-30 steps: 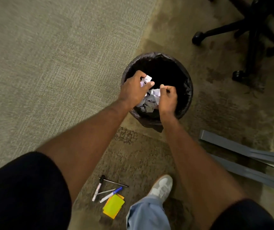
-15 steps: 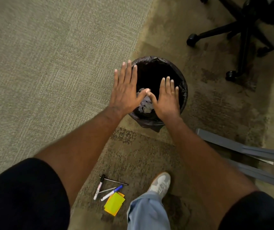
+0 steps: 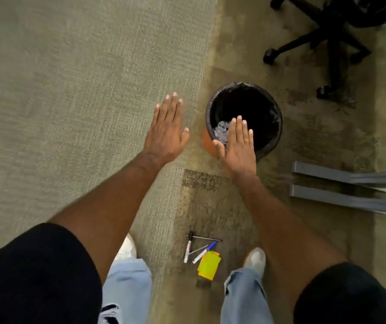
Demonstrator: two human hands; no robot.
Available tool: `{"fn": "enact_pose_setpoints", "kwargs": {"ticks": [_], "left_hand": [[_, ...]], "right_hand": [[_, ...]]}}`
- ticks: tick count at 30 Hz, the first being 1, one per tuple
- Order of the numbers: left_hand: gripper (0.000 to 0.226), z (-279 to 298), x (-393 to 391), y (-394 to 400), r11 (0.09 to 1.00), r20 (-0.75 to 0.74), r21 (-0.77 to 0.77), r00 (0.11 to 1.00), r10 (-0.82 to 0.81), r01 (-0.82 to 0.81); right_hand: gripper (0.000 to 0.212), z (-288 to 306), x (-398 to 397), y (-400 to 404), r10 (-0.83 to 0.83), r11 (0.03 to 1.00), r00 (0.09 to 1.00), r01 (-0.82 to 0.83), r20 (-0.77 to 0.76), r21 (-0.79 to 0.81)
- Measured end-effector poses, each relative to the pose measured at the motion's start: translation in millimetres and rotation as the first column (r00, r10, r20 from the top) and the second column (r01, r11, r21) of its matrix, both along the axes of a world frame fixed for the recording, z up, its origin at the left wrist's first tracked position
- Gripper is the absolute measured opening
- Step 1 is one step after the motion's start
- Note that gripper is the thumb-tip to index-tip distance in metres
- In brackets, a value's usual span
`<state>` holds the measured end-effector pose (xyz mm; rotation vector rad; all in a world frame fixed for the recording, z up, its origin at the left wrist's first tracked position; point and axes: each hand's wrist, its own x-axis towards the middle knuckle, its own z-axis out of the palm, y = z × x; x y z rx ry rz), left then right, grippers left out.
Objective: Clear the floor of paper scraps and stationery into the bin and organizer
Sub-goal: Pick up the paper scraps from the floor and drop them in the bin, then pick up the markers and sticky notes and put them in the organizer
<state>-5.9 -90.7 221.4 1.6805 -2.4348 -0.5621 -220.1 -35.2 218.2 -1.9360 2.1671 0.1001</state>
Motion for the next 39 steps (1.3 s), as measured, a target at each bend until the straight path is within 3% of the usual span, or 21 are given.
{"fn": "enact_pose_setpoints", "kwargs": {"ticks": [5,12,18,27,39], "left_hand": [[0.074,-12,28,60,0.997,0.041,0.079,0.999,0.004,-0.007],[0.075,-50,-7,172,0.982,0.06,0.191,0.998,-0.028,0.016],[0.075,-120,-44,244,0.965,0.09,0.26,0.994,-0.056,0.031],[0.079,-248,-63,325,0.915,0.164,0.334,0.942,-0.293,0.226],[0.073,-310,-84,414,0.876,0.173,0.417,0.924,-0.34,0.244]], "right_hand": [[0.081,-8,24,51,0.006,1.0,1.0,-0.006,0.029,0.024],[0.081,-33,-8,143,0.135,0.989,0.989,-0.139,0.068,0.059],[0.081,-100,-35,229,0.185,0.976,0.975,-0.197,0.124,0.09],[0.078,-235,-53,341,0.049,0.978,0.992,-0.071,0.112,0.199],[0.085,-305,-45,438,-0.116,0.873,0.986,0.041,0.124,0.487]]}}
